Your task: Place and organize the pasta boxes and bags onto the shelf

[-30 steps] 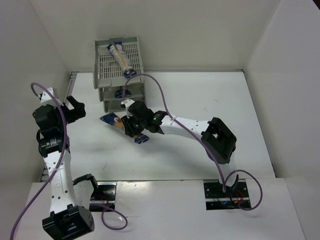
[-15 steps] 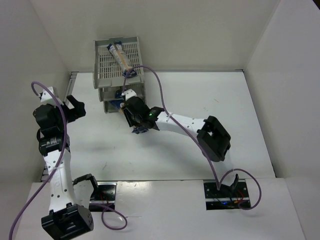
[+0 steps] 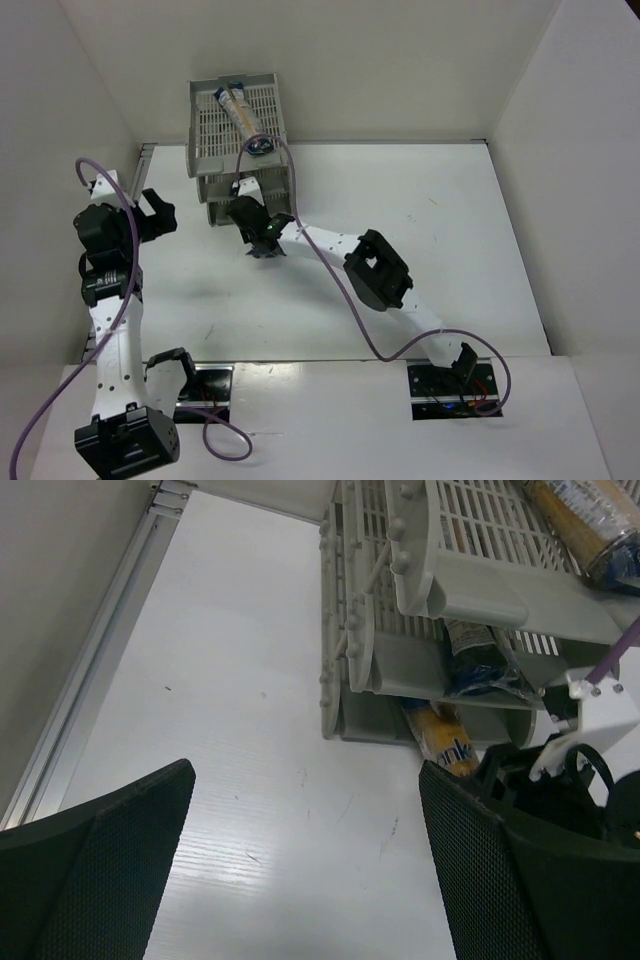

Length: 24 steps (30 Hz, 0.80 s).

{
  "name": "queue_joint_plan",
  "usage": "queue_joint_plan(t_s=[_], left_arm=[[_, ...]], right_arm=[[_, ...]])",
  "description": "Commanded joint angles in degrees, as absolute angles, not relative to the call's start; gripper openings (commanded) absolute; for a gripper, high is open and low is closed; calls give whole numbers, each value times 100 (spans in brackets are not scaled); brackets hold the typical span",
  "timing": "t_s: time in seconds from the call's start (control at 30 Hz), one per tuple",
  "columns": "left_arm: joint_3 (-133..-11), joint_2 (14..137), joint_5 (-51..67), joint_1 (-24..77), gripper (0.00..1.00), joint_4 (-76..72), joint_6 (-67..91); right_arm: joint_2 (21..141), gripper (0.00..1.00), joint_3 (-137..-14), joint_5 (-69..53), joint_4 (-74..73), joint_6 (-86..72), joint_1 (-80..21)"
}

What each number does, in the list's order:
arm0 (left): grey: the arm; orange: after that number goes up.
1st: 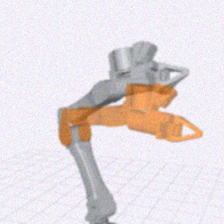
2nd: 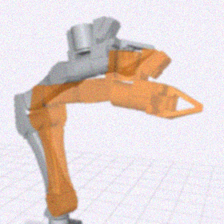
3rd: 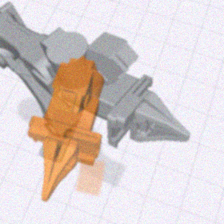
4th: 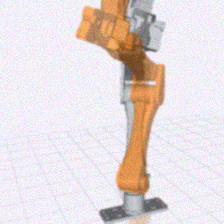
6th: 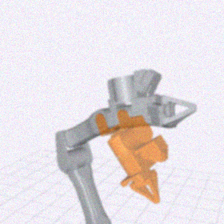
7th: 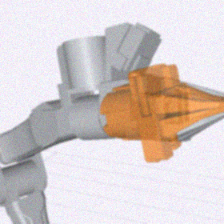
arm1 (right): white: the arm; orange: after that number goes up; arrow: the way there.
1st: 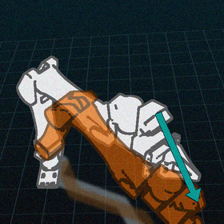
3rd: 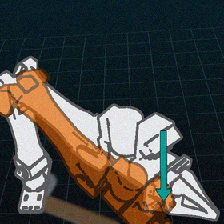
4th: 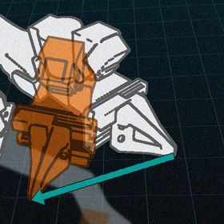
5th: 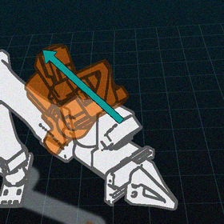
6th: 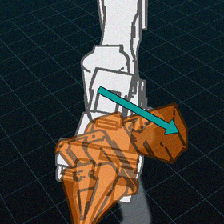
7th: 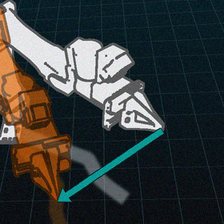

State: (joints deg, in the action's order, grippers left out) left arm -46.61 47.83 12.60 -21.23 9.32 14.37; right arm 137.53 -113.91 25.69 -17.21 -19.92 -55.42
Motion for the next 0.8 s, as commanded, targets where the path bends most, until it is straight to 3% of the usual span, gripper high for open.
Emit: queue_joint_plan(t_s=[0.0, 0.03, 0.07, 0.17, 0.2, 0.3, 0.4, 0.5, 0.67, 0.77], left_arm=[[-4860, 4895, 1160, -2030, 100, 650, 1187], [-4860, 4896, 1108, -1969, 100, 650, 1117], [-4860, 4948, 1107, -1917, 100, 650, 1116], [-4799, 5010, 1107, -1916, 100, 598, 1063], [-4799, 5010, 1055, -1916, 100, 598, 1063], [-4737, 5010, 1055, -1916, 100, 598, 1063], [-4737, 4957, 1055, -1916, 100, 598, 1063], [-4737, 4826, 1055, -1864, 100, 650, 1063], [-4614, 4694, 1107, -1863, 100, 650, 1134], [-4614, 4693, 1107, -1863, 100, 703, 1187]], right_arm=[[13938, 0, -12504, 3618, -1221, -2241, -5449], [14157, 0, -12655, 3708, -1222, -2241, -5449], [14246, 8, -12778, 3709, -1222, -2241, -5449], [14309, 56, -12867, 3508, -1344, -2119, -5449], [14230, 81, -12650, 3385, -1414, -2118, -5449], [13765, 97, -11913, 2648, -1590, -1883, -5449], [12916, 100, -11087, 1655, -1591, -1313, -5449], [11862, 90, -10017, 442, -1486, -714, -5449], [11153, 4, -8597, -368, -1424, 193, -5581], [11302, 0, -8253, -913, -1222, 526, -5581]])
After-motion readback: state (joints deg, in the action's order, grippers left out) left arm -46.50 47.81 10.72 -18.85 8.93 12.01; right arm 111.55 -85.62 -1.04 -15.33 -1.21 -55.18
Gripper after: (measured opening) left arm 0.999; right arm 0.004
